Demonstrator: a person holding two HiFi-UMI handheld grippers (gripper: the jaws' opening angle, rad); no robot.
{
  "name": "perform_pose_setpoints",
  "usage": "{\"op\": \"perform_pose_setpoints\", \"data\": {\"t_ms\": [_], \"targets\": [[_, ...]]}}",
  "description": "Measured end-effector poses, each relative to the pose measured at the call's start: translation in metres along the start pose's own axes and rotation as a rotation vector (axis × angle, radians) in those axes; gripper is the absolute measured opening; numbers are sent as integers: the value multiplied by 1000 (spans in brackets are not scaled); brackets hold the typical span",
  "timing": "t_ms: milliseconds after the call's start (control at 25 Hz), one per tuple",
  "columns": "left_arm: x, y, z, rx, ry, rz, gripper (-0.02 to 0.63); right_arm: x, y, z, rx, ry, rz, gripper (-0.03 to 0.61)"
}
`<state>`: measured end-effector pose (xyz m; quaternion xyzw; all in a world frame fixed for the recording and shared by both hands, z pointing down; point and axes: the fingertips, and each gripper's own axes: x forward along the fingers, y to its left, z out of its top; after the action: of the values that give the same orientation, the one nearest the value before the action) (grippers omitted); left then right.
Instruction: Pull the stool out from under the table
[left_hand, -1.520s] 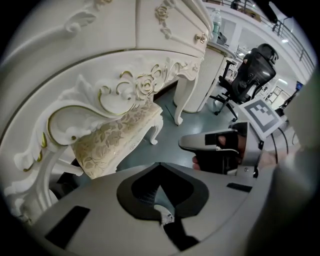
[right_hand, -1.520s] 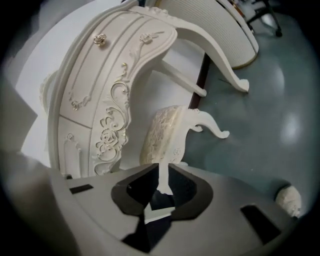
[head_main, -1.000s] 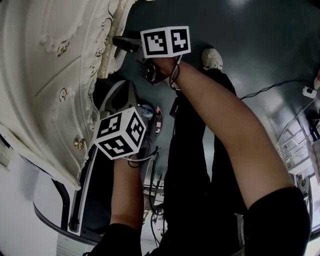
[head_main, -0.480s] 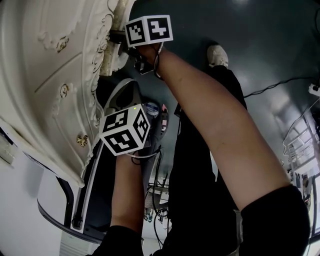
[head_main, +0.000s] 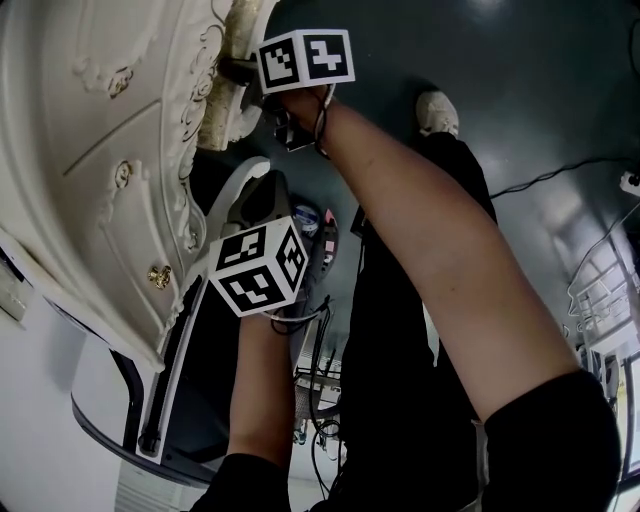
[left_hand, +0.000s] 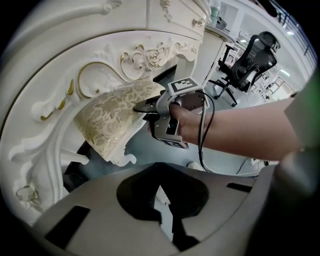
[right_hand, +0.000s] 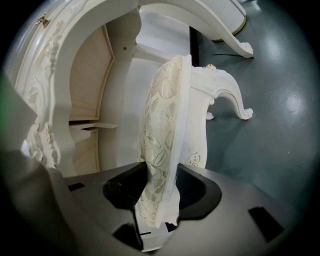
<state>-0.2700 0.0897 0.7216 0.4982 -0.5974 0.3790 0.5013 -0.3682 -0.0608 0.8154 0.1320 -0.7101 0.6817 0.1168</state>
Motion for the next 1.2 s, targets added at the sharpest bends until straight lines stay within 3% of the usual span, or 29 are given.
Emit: {"op": "perform_pose_setpoints", "data": {"t_ms": [320,600,1200], "targets": [[4,-6,-3,2,8,-6,0,-46,-16,-6,24,-25,8,190],[9,-23,6,61,8,-27,0,-105,-40,2,46,-55,-20,187],[20,-111,36,214,15,-105,0,-269,-103,-1,45,-97,-86,187]]}}
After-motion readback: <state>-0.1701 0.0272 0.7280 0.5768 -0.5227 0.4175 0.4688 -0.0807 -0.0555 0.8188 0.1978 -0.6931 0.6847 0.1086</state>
